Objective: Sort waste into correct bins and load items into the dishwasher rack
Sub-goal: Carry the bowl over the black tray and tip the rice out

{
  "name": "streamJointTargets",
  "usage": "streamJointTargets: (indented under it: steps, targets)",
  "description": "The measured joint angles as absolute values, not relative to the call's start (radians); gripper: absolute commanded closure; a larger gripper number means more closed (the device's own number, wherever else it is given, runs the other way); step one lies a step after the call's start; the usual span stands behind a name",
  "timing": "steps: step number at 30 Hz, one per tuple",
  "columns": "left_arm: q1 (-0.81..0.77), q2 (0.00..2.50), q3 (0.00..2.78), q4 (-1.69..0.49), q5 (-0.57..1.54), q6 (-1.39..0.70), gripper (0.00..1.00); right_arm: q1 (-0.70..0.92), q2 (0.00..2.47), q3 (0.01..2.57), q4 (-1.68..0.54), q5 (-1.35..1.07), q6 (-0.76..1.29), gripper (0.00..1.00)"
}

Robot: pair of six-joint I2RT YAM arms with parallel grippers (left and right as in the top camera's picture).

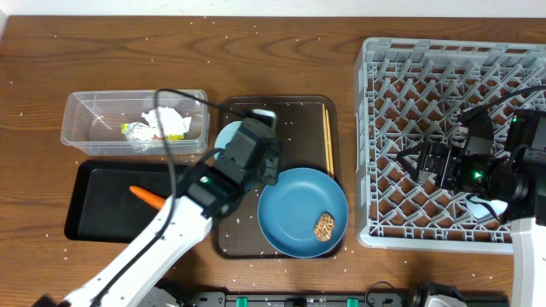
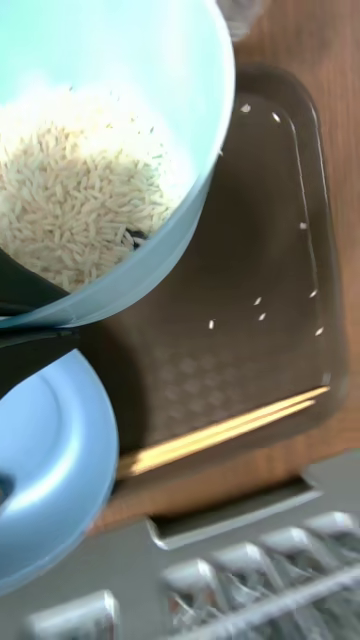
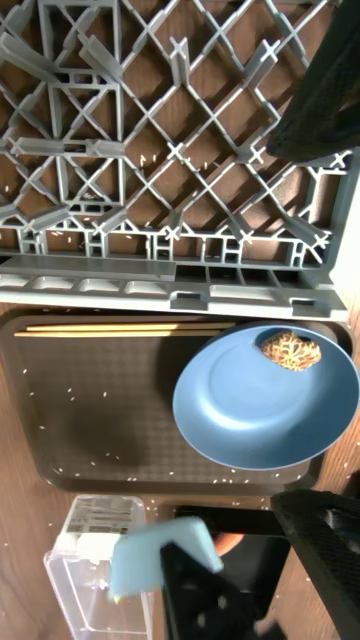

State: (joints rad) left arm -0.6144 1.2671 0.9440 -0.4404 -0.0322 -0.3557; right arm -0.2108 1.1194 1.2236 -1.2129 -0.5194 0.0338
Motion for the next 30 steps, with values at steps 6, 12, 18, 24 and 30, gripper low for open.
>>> streamJointTargets:
  steps: [6,12,18,24,30]
  targets:
    - [-0.494,1.114,0.944,-0.469,0.041,-0.498,0.94,-0.211,1.119,1.224,-1.223,-0.519,0.034,0.02]
    - [-0.236,0.97,0.944,-0.647,0.154,-0.571,0.94,-0.211,1.119,1.224,-1.225,-0.519,0.034,0.02]
    - [0.088,0.914,0.927,-0.715,0.335,-0.55,0.94,-0.211,1.119,1.224,-1.226,-0.519,0.034,0.02]
    - [0.397,0.921,0.816,-0.668,0.58,-0.504,0.94,-0.211,1.119,1.224,-1.23,-0.519,0.034,0.02]
    - [0.588,0.955,0.684,-0.513,0.802,-0.466,0.94,-0.211,1.119,1.224,-1.23,-0.519,0.034,0.02]
